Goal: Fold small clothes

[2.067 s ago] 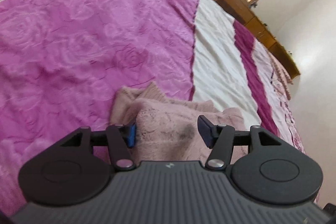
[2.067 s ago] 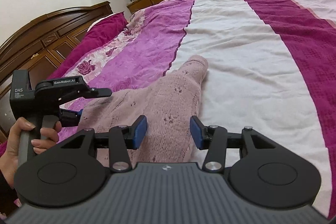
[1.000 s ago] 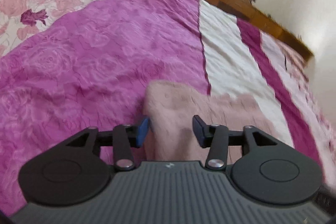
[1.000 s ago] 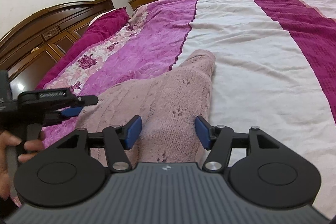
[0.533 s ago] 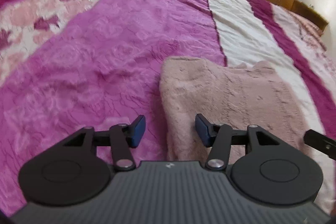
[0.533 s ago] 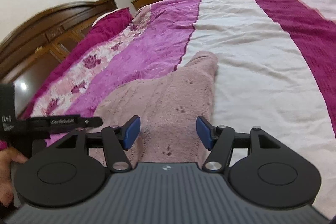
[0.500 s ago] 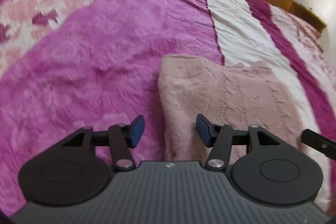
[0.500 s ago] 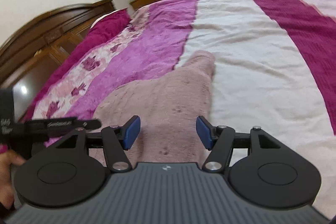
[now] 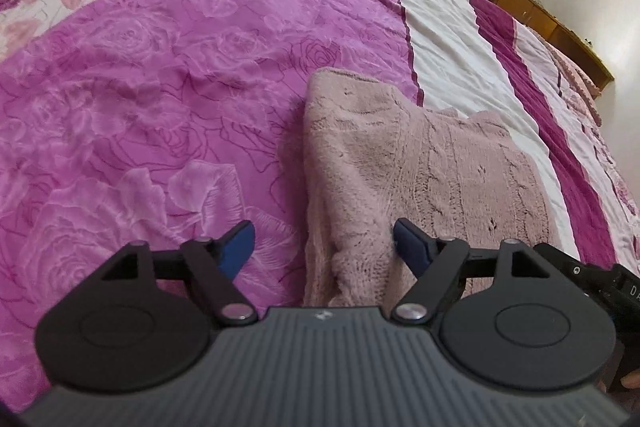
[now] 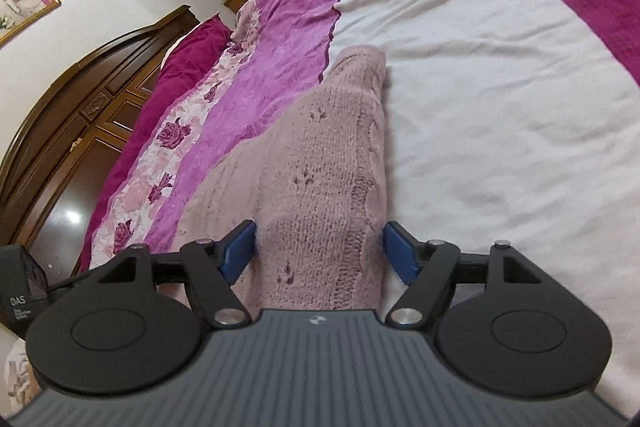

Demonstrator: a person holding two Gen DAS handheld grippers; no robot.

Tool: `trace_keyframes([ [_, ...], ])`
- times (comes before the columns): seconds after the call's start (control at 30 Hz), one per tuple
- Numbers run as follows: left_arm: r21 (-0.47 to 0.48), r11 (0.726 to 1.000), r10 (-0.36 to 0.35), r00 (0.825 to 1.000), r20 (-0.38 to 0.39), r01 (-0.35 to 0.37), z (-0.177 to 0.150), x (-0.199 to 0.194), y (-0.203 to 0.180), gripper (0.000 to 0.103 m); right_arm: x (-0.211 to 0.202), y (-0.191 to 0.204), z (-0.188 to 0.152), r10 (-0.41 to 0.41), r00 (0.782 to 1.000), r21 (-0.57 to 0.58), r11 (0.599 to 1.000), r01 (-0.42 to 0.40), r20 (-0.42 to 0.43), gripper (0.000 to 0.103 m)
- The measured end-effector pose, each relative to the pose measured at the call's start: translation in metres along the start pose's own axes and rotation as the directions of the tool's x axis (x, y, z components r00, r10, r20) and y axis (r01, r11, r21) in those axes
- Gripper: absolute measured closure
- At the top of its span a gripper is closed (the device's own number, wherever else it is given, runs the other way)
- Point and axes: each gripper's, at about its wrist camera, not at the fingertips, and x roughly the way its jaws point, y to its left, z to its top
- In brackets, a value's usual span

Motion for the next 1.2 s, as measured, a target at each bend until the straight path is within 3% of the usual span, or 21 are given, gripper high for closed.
trace_keyframes([
  [0.23, -0.137, 0.978, -0.164, 0.986, -0.031, 0.159, 0.003, 0.021, 0.014, 0.029, 0.021, -0.011, 0.008, 0.039, 0.999, 0.055, 0.998, -0.038, -0.024, 0.026],
  [0.27, -0.157, 0.972, -0.181, 0.983, -0.029, 0.174, 0.004, 0.023, 0.015, 0.033, 0.025, -0.01, 0.01, 0.043, 0.999, 0.057, 0.998, -0.041, -0.033, 0.028],
  [0.3, -0.173, 0.964, -0.21, 0.977, -0.037, 0.201, 0.004, 0.026, 0.016, 0.051, 0.029, -0.009, 0.012, 0.046, 0.998, 0.051, 0.998, -0.044, -0.048, 0.031],
  [0.33, -0.196, 0.956, -0.228, 0.973, -0.043, 0.216, 0.005, 0.027, 0.016, 0.059, 0.032, -0.008, 0.015, 0.047, 0.997, 0.045, 0.998, -0.045, -0.06, 0.037],
  [0.43, -0.188, 0.951, -0.256, 0.966, -0.041, 0.244, 0.009, 0.024, 0.013, 0.069, 0.032, -0.008, 0.03, 0.08, 0.993, 0.101, 0.992, -0.072, -0.083, 0.045],
  [0.57, -0.185, 0.941, -0.293, 0.956, -0.025, 0.284, 0.015, 0.013, 0.002, 0.072, 0.017, 0.003, 0.05, 0.107, 0.992, 0.104, 0.99, -0.1, -0.068, 0.049],
  [0.67, -0.188, 0.932, -0.318, 0.948, -0.012, 0.31, 0.015, 0.003, -0.01, 0.073, -0.004, 0.014, 0.061, 0.129, 0.991, 0.102, 0.987, -0.123, -0.047, 0.049],
  [0.83, -0.169, 0.908, -0.391, 0.92, -0.018, 0.383, 0.002, -0.013, -0.042, 0.073, -0.063, 0.017, 0.066, 0.131, 0.991, 0.08, 0.988, -0.133, 0.02, 0.049],
  [1.03, -0.123, 0.887, -0.455, 0.888, -0.065, 0.445, -0.027, -0.025, -0.088, 0.073, -0.139, -0.005, 0.055, 0.094, 0.993, 0.082, 0.992, -0.1, 0.078, 0.049],
  [1.2, -0.078, 0.89, -0.457, 0.881, -0.122, 0.45, -0.059, -0.021, -0.118, 0.073, -0.191, -0.035, 0.031, 0.036, 0.994, 0.06, 0.997, -0.042, 0.104, 0.049],
])
